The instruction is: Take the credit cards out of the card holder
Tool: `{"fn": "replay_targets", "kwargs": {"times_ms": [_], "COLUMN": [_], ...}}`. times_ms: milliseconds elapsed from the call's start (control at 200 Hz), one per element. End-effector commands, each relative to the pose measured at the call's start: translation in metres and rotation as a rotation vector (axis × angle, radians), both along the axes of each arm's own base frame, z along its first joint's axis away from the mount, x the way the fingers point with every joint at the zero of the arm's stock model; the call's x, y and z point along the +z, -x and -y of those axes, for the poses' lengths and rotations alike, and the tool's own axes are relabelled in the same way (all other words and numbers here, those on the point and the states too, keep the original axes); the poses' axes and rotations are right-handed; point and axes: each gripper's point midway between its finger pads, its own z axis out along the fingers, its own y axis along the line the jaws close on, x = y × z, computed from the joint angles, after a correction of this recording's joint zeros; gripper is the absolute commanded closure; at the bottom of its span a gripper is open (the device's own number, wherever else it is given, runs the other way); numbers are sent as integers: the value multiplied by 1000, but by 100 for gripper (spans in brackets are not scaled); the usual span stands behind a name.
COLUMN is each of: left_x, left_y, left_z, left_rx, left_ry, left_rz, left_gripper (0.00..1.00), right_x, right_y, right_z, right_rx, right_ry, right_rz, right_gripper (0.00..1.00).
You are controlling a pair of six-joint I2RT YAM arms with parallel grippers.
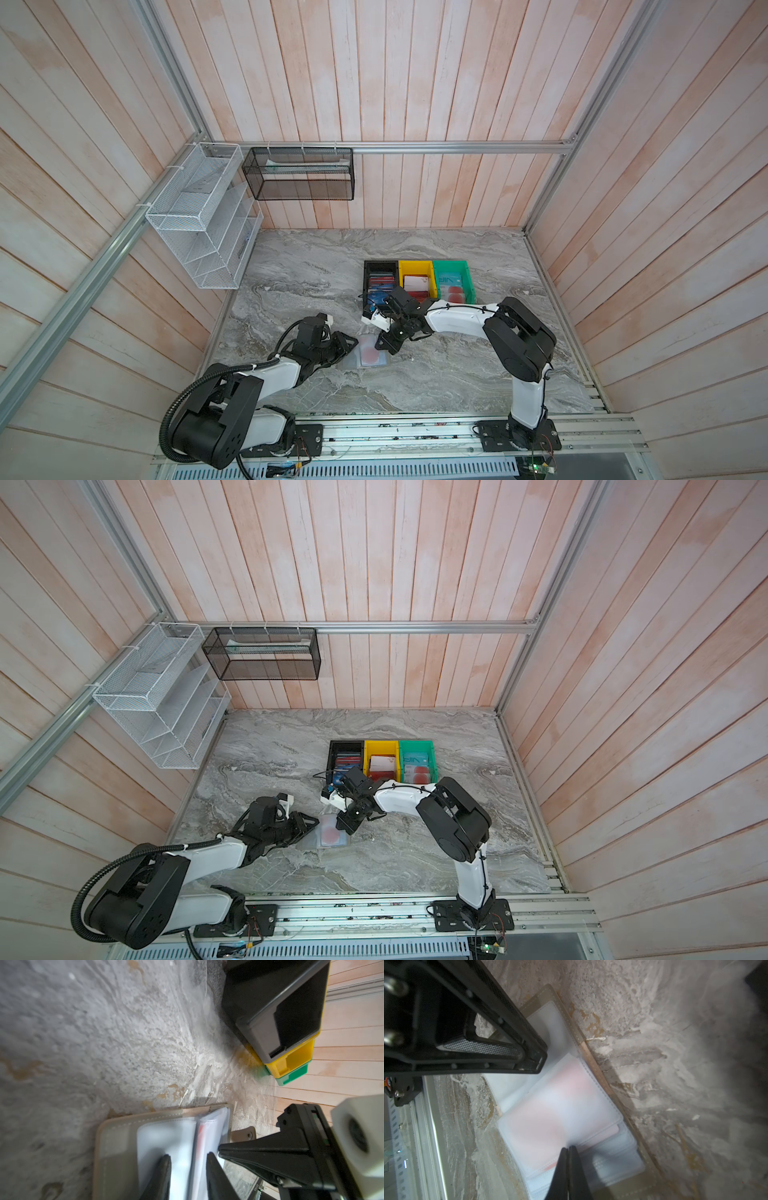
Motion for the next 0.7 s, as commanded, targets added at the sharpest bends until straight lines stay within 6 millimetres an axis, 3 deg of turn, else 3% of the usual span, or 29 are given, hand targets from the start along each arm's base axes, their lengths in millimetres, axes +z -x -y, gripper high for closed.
{"fn": "replay_targets", "kwargs": {"times_ms": [0,250,695], "left_x": [-36,-26,60], "left_y": [23,20,9], "left_z": [-16,-15,-24], "left_rx": [19,13,53], "left_ry": [-88,-90,-109], "left_rz": [-119,-105,55], "left_gripper": [68,69,68], "right_x": [-16,-21,-27], "right_y": [11,15,16], "right_z": [-1,0,3], "right_rx": [8,13,7], "right_ry": [33,35,62], "right_rz": [-59,-78,-91], "right_gripper": [97,97,97]}}
